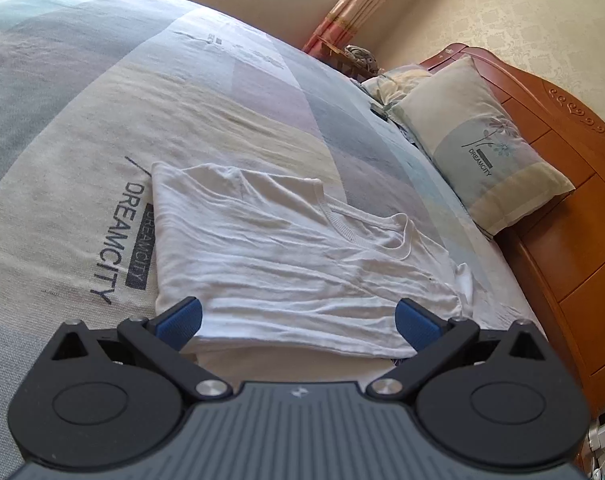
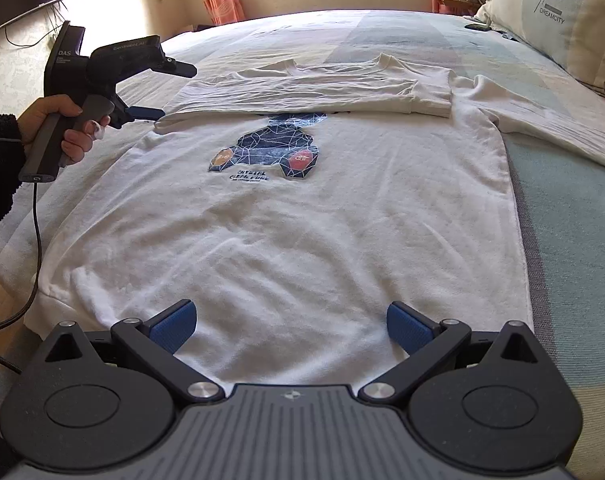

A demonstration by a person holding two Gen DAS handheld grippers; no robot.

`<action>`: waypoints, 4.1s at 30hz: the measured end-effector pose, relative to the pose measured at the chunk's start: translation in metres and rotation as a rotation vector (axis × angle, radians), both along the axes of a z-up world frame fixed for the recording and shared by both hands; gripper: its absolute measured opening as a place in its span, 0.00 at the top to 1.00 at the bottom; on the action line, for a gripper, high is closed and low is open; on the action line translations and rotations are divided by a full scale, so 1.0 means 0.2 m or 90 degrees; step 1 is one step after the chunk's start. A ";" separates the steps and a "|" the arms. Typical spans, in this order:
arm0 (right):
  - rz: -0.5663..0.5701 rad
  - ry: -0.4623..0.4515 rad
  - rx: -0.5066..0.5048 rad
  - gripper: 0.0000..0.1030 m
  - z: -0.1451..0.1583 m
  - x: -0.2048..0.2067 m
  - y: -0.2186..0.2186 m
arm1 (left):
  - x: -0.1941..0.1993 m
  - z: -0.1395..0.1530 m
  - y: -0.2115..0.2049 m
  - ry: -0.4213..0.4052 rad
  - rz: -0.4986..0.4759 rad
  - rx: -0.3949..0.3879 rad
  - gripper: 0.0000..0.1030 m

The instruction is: Fold clothes

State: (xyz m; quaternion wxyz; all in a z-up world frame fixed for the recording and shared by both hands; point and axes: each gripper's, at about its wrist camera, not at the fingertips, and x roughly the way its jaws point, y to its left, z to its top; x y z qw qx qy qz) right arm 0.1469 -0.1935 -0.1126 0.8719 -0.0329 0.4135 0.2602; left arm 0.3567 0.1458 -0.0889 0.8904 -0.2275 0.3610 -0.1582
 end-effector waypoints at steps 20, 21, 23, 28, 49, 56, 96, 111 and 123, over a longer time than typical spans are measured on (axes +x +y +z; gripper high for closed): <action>0.006 -0.050 -0.065 0.00 -0.03 -0.05 0.06 | 0.32 -0.10 -0.07 0.023 0.023 0.139 0.01; 0.008 -0.049 -0.066 0.00 -0.03 -0.05 0.06 | 0.35 -0.13 -0.06 0.028 0.035 0.147 0.01; 0.011 -0.047 -0.067 0.00 -0.03 -0.04 0.06 | 0.37 -0.14 -0.04 0.024 0.048 0.152 0.01; 0.002 -0.047 -0.072 0.00 -0.03 -0.02 0.07 | 0.29 -0.02 -0.11 0.000 0.047 0.209 0.01; -0.050 -0.024 -0.053 0.00 0.17 -0.30 0.08 | -0.50 0.17 -0.57 -0.008 -0.084 0.198 0.01; -0.054 -0.054 -0.022 0.00 0.26 -0.45 0.00 | -0.75 -0.11 -0.59 0.048 -0.063 0.208 0.01; -0.131 -0.013 -0.086 0.00 -0.03 0.15 0.16 | -0.24 -0.19 -0.58 -0.110 -0.157 0.224 0.01; -0.144 0.001 -0.103 0.00 -0.02 0.16 0.18 | -0.28 -0.11 -0.72 -0.081 -0.199 0.237 0.01; -0.205 -0.044 -0.074 0.00 0.13 0.20 -0.03 | -0.29 -0.14 -0.77 -0.085 -0.217 0.264 0.01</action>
